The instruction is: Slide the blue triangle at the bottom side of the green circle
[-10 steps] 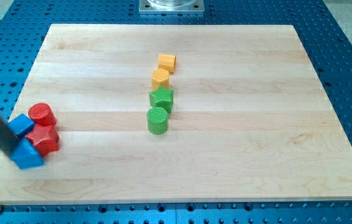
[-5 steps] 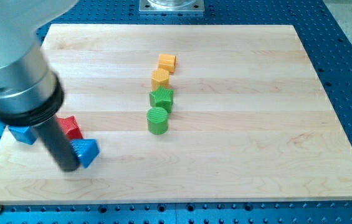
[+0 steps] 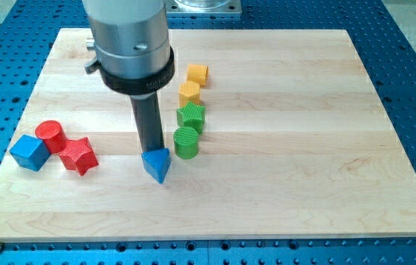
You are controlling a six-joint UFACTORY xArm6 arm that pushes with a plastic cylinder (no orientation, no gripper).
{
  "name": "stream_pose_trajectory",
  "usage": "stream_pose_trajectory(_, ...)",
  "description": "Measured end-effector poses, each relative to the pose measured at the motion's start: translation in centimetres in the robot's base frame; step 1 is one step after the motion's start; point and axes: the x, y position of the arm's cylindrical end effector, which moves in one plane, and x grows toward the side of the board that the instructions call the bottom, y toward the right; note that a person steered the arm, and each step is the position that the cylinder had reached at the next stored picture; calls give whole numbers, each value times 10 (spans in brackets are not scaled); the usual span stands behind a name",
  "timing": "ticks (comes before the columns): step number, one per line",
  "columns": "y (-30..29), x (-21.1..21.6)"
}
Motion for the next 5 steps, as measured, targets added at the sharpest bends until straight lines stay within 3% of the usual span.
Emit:
stream_pose_trajectory(1,-45,-3)
stream_pose_trajectory(2,-77,35)
stream_pose_trajectory(3,-32,33)
stream_pose_trajectory(5,-16,34)
